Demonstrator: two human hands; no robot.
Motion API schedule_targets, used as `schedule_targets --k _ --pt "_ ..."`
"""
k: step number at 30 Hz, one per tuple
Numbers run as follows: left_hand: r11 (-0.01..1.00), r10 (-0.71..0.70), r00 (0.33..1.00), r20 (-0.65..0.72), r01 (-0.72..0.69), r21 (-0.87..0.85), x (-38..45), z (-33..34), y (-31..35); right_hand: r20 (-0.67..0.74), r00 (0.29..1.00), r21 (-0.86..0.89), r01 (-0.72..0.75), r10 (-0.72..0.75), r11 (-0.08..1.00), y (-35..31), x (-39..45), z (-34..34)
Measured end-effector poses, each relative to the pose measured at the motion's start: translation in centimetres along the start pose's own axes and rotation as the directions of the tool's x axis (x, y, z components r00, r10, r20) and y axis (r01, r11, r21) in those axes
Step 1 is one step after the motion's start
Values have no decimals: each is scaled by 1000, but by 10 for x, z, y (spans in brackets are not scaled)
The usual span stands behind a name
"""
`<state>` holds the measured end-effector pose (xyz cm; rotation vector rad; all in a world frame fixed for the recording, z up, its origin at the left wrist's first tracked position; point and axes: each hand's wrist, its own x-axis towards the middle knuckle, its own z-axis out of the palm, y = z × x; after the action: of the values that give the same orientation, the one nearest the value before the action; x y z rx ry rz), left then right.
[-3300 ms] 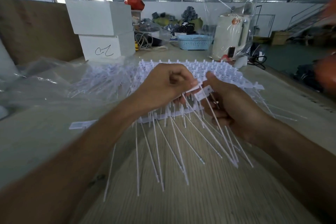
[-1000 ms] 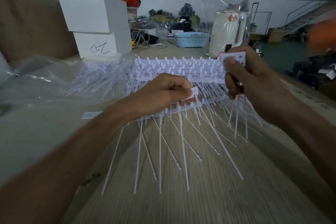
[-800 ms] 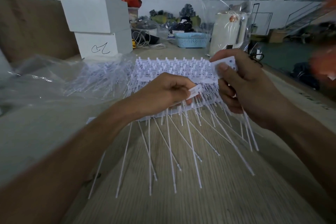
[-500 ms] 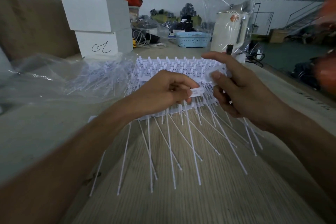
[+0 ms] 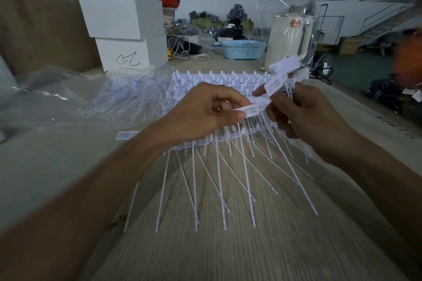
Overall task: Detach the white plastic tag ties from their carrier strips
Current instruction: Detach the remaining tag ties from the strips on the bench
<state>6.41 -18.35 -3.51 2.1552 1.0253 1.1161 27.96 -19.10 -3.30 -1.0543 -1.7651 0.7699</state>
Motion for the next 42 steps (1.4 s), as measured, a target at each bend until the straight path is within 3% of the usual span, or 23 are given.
schedule_targets --k 3,7,12,15,19,22,26,31,36,42 --pt "999 35 999 2 -35 -19 0 1 0 -38 992 -33 -125 124 992 3 1 6" --pt "998 57 998 -28 -58 -39 1 1 -1 78 938 241 -346 338 907 -2 2 8" --pt "995 87 993 -85 -90 -33 3 3 -3 234 900 286 -424 367 859 -4 -1 9" --pt "998 69 989 -131 -68 11 4 3 -3 187 923 313 -379 335 870 -2 -3 12" --pt "992 -94 989 -111 102 76 5 2 -7 55 956 345 -289 288 893 -3 -3 14" --pt "987 -124 989 -75 131 93 4 6 -4 -24 981 258 -181 193 949 -3 -5 16" --pt "989 -144 986 -81 141 -42 8 7 -2 -101 995 88 -17 26 996 -8 -8 17" --pt "964 -211 976 -49 200 -174 8 4 -2 -52 974 -104 216 -223 971 -13 -11 16" --pt "932 -228 973 41 230 -280 7 -6 1 55 892 -310 442 -448 842 -14 -10 12" --pt "941 -168 977 128 198 -275 7 -9 0 52 948 -293 316 -315 902 -4 -5 13"
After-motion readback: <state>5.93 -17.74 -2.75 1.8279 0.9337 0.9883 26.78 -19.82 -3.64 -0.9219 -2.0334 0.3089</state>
